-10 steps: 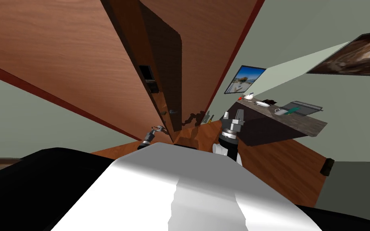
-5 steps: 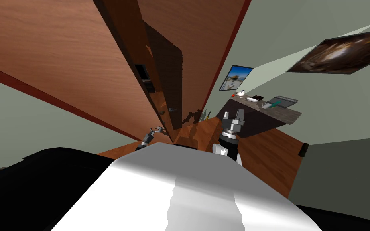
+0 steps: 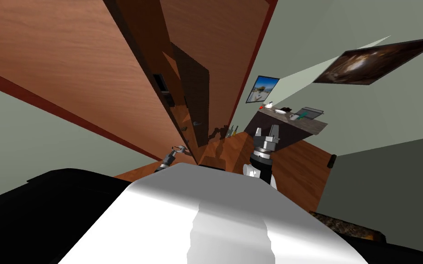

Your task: Pull the door open

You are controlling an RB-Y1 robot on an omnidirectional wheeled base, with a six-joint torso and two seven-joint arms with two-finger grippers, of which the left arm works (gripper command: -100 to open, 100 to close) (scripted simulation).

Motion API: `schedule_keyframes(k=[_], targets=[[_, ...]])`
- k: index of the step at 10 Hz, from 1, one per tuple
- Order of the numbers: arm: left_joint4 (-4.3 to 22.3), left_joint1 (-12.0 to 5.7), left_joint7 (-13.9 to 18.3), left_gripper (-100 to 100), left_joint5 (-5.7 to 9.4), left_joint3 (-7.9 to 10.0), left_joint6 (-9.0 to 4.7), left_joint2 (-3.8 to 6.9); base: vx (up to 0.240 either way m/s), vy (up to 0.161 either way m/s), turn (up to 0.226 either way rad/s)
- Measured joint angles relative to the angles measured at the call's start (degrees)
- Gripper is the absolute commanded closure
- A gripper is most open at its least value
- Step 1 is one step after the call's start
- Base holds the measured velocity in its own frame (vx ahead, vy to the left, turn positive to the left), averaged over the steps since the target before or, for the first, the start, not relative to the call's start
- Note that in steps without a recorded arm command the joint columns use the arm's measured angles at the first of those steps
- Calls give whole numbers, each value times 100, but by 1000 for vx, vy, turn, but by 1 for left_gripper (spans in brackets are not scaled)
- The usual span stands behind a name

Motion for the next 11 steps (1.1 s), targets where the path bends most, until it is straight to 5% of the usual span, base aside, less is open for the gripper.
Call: schedule_keyframes(k=[2,8,10,11], targets=[[1,-46,-19,100,56,-34,63,15,-181,27,-88],[484,-722,-134,100,295,-366,185,21,-186,34,-70],[224,-762,-208,100,388,-479,457,9,-113,27,-32],[352,-856,-210,100,394,-513,432,2,-93,26,-41]])
